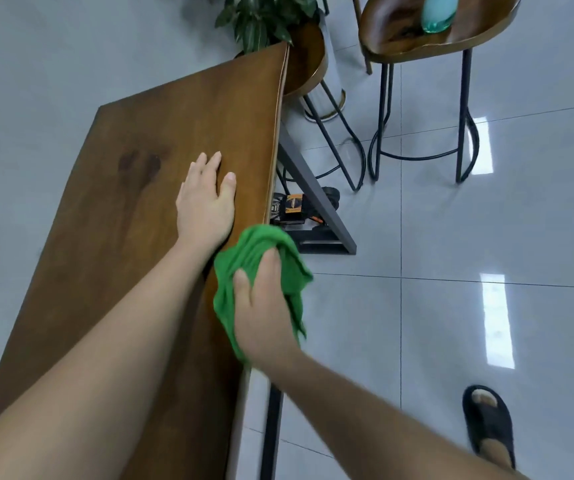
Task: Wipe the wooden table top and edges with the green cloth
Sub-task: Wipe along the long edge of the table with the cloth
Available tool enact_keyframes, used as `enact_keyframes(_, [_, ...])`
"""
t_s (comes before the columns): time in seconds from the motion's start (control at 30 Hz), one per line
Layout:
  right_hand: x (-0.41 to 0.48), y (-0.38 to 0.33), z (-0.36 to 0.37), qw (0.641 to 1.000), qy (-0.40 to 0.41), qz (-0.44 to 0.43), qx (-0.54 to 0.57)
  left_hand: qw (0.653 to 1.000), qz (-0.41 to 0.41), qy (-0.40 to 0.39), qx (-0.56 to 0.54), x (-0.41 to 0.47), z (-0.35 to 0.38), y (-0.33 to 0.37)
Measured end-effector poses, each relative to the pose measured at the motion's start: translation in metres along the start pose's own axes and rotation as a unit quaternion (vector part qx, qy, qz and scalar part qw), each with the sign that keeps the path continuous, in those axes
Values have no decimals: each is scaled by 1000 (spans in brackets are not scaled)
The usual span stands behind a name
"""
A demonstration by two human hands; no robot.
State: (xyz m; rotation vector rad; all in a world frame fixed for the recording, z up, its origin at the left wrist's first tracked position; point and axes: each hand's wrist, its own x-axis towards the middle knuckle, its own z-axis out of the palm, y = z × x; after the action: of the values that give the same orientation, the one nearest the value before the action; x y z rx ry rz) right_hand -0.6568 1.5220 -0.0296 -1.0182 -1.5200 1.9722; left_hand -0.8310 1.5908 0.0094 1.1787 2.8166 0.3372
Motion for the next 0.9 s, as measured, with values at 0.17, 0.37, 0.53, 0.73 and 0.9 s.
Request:
enact_keyframes(0.17, [130,-38,-23,999,36,-26,-14,1000,0,-1,6,0,2,-1])
enact_keyframes(0.37, [234,-81,-42,998,44,-18,-37,1000,-11,-1,18,-7,-1,1])
enact_keyframes(0.53, [239,-82,-45,999,26,-9,-40,999,-51,-18,7,-49,-10,-5])
enact_keyframes(0.73, [163,-65,-42,999,14,-24,-40,998,-54,-27,23,-114,-17,-20])
enact_keyframes(0.9, [46,-5,-12,999,-18,-16,-27,999,-25,-25,21,-162,-16,-33])
